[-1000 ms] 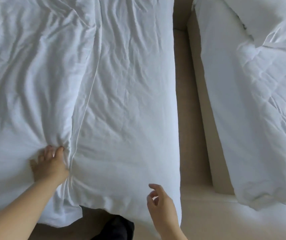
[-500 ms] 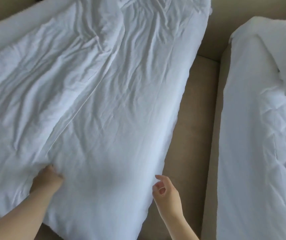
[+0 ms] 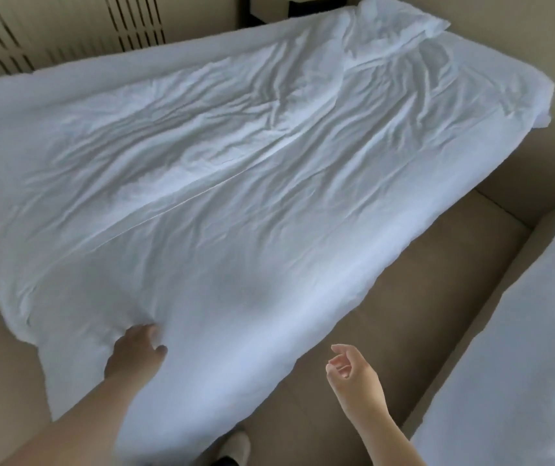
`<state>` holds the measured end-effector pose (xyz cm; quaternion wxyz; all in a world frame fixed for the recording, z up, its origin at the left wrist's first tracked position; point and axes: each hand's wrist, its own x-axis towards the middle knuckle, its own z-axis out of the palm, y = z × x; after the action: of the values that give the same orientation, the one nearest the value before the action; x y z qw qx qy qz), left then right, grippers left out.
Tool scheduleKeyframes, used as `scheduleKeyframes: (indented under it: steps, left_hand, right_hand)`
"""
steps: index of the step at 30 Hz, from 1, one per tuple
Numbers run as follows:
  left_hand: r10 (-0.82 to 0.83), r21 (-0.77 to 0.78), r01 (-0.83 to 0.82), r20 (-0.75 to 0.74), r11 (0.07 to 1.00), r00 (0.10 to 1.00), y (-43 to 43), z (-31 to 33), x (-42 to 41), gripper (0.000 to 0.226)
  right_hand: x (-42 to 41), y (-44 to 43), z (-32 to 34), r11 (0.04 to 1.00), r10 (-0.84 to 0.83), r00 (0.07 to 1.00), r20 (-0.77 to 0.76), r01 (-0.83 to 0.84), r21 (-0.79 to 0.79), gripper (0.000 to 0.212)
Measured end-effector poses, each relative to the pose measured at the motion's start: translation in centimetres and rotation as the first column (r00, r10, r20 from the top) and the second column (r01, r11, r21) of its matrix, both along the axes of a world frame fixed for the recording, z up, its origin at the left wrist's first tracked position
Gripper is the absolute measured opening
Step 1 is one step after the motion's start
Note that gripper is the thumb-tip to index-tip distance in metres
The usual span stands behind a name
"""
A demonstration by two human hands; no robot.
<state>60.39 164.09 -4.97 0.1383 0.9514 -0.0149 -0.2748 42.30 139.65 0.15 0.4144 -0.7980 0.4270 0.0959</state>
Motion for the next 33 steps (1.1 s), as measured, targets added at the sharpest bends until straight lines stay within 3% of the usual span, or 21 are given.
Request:
scheduleKeyframes:
  steps: [5,9,12,17,20,24,27,30,33]
  left_hand:
    - [0.115,-0.049,-0.114,0.015,0.992,0.993,-2.9,-0.4,0.2,0.039]
    - [0.173,-0.14,-0.163,0.064,0.977,0.983,-10.1,0.0,4.5,0.035]
    - [0.103,-0.157,-0.083,0.123,0.984,0.987,-16.5,1.4,8.1,0.038]
    - [0.029,-0.248,0.028,0.22,0.968,0.975,-26.0,2.9,15.6,0.043]
    - [0.01,-0.266,0.072,0.294,0.961,0.956,-31.2,3.0,20.5,0.049]
    - [0.069,-0.231,0.007,0.319,0.973,0.945,-38.7,0.8,26.0,0.056]
    - [0.177,-0.209,-0.105,0.362,0.972,0.915,-46.4,-1.9,27.7,0.087]
    - [0.267,-0.243,-0.189,0.345,0.952,0.9,-55.9,-4.4,30.2,0.112]
    - [0.276,-0.219,-0.21,0.336,0.953,0.901,-64.7,-5.8,34.3,0.097]
  right_hand:
    - [4.9,-5.6,-0.8,0.991,0.127,0.992,-0.012,-0.127,0.042,0.019]
    - [10.4,-12.9,-0.2,0.993,0.117,0.993,0.017,-0.117,0.008,0.031]
    - [14.9,-18.6,1.1,0.995,0.098,0.995,0.037,-0.097,-0.007,0.058]
    - [22.7,-28.1,0.9,0.976,0.19,0.982,-0.009,-0.19,-0.107,0.062]
    - [28.5,-33.8,-0.1,0.895,0.352,0.93,-0.109,-0.368,-0.253,0.063]
    - [36.9,-42.9,-3.2,0.695,0.53,0.791,-0.306,-0.612,-0.377,0.063]
    - [42.7,-50.9,-6.4,0.529,0.623,0.716,-0.316,-0.683,-0.504,0.061]
    - [47.6,-59.1,-7.4,0.502,0.663,0.663,-0.347,-0.738,-0.452,0.099]
    - [51.4,-66.2,-7.7,0.514,0.694,0.633,-0.341,-0.769,-0.38,0.108]
